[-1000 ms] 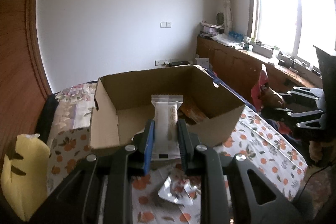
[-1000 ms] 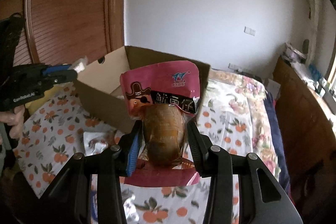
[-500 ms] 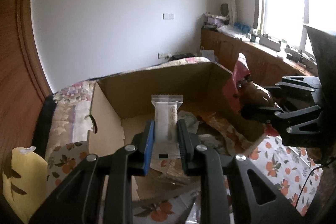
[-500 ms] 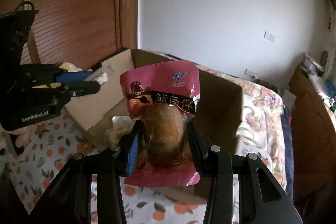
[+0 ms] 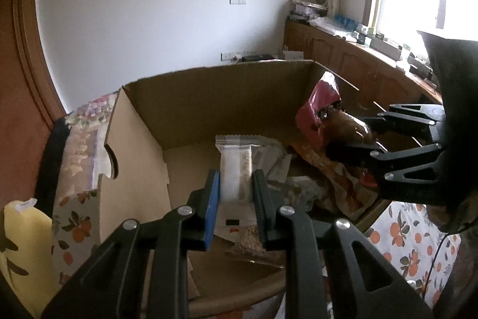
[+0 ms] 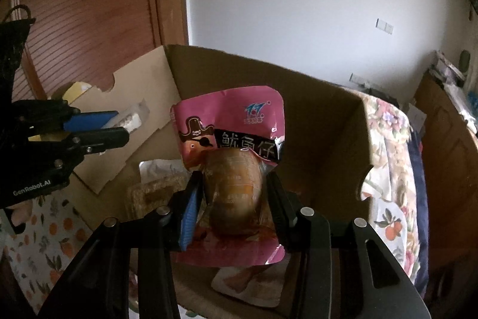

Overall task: Organize snacks
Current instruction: 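Open both grippers to drop the white bar and pink packet into the box, then move the left gripper to the silver-red packet while the right moves to the white duck packet, then close the left gripper on the silver-red packet while the right closes on the duck packet, then carry the silver-red packet and duck packet over the box with both grippers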

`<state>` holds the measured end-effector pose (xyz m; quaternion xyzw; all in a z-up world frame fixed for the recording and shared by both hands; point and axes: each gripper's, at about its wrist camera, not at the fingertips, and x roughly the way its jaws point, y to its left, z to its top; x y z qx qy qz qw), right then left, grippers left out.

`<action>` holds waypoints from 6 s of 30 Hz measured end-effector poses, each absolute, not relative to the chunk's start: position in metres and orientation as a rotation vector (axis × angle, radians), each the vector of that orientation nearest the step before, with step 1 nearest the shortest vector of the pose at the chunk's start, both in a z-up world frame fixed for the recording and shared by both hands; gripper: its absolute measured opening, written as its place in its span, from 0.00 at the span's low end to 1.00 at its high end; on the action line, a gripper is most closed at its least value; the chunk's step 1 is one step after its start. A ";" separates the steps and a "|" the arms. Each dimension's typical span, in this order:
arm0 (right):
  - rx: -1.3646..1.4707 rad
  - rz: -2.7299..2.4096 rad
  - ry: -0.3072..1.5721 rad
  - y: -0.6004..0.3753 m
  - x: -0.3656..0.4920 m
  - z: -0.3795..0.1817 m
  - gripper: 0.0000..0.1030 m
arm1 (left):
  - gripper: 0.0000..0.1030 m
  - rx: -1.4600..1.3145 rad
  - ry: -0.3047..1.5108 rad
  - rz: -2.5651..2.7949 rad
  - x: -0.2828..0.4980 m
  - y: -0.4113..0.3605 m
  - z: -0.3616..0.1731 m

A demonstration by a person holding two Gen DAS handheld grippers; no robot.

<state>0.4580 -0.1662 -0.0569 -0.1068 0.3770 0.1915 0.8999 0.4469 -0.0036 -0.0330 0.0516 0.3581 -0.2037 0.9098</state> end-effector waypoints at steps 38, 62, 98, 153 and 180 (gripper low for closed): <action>-0.095 0.380 0.656 -0.226 0.316 0.014 0.64 | 0.40 0.102 0.632 -0.376 0.326 0.005 0.009; -0.092 0.403 0.724 -0.216 0.232 -0.070 0.65 | 0.41 0.165 0.690 -0.406 0.267 -0.031 -0.059; 0.084 0.351 0.773 -0.213 0.200 -0.132 0.76 | 0.49 0.274 0.887 -0.530 0.328 -0.040 -0.126; -0.077 0.138 0.877 -0.176 0.219 -0.150 0.60 | 0.17 -0.038 0.607 -0.446 0.113 0.040 -0.025; 0.039 0.242 0.815 -0.227 0.177 -0.099 0.60 | 0.17 -0.065 0.593 -0.436 0.092 0.019 -0.004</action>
